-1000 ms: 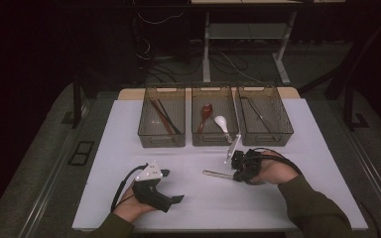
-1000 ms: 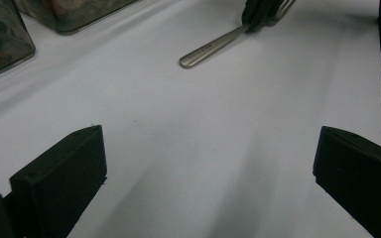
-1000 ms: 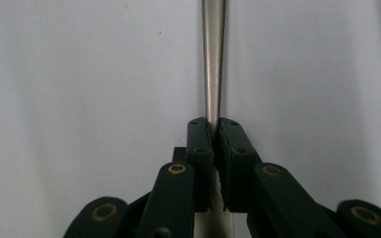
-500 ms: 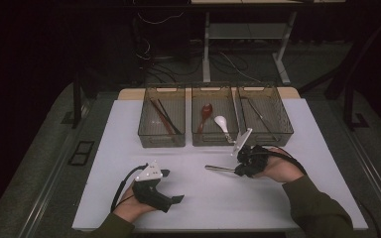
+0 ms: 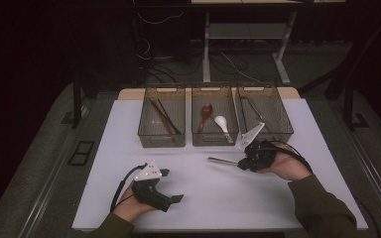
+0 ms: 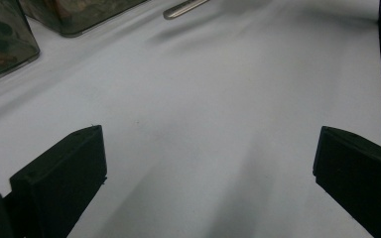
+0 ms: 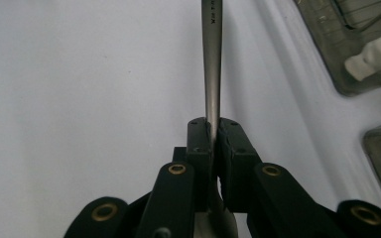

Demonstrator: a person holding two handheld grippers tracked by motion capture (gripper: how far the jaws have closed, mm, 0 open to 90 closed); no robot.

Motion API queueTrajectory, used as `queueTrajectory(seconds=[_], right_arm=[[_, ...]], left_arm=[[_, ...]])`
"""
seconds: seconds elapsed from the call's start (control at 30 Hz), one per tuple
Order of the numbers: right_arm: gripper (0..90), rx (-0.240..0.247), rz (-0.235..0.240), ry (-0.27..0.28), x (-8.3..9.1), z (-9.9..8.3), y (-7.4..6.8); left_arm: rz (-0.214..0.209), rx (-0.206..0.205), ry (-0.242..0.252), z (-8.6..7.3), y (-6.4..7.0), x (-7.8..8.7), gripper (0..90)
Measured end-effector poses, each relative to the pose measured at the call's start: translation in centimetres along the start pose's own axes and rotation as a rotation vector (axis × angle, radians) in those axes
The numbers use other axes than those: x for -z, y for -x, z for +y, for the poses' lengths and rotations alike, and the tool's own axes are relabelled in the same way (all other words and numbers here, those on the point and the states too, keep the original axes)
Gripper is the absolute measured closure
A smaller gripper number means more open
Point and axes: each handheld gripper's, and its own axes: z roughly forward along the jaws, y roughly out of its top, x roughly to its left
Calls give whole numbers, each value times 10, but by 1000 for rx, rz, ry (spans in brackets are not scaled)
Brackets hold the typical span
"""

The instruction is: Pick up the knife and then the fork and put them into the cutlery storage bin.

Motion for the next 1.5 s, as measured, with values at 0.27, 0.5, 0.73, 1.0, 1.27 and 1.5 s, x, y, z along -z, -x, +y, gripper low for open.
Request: queueTrajectory(seconds=[0.27, 0.5, 0.73, 1.0, 1.27, 1.5], right_arm=[[838, -38, -14, 73, 15, -6, 6], [838, -86, -38, 130, 29, -12, 14], [838, -134, -60, 179, 41, -19, 21], [838, -183, -90, 223, 53, -29, 30], [838, -244, -134, 256, 64, -43, 42], [838, -307, -178, 272, 72, -56, 56]], left_arm=[[3, 2, 15, 0, -2, 2, 0], [8, 3, 21, -1, -4, 4, 0], [4, 1, 16, -1, -4, 4, 0], [5, -1, 13, -1, -3, 4, 0], [3, -1, 13, -1, -3, 3, 0], [3, 2, 16, -1, -2, 3, 0]])
